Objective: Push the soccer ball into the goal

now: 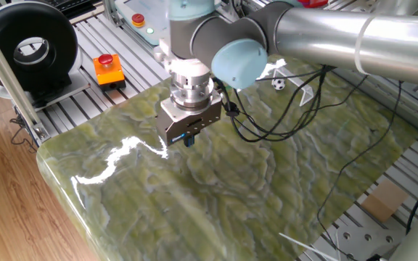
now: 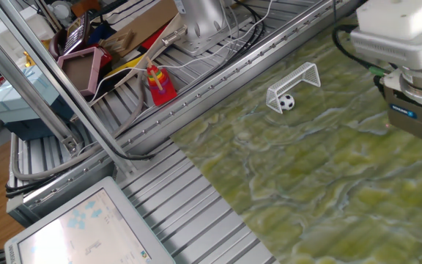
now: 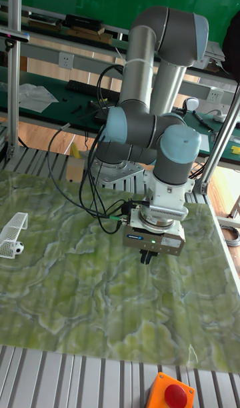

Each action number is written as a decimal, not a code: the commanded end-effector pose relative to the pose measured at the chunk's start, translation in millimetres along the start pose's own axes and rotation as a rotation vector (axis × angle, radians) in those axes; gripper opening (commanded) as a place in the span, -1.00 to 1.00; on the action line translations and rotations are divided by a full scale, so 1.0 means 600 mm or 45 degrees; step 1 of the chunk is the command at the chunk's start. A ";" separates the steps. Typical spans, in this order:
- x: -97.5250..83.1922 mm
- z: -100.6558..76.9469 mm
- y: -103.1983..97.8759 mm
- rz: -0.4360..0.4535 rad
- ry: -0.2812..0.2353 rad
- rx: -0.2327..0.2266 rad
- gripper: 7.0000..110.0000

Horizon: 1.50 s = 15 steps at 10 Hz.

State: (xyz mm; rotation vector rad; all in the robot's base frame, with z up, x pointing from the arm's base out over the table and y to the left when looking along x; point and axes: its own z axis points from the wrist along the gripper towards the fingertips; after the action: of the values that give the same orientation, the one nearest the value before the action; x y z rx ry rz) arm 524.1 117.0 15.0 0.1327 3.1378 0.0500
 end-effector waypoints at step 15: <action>-0.171 -0.136 -0.107 -0.224 0.008 -0.080 -1.00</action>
State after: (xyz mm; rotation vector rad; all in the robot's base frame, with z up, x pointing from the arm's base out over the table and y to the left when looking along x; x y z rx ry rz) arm 623.6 56.4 80.7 -0.0133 3.0913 0.0874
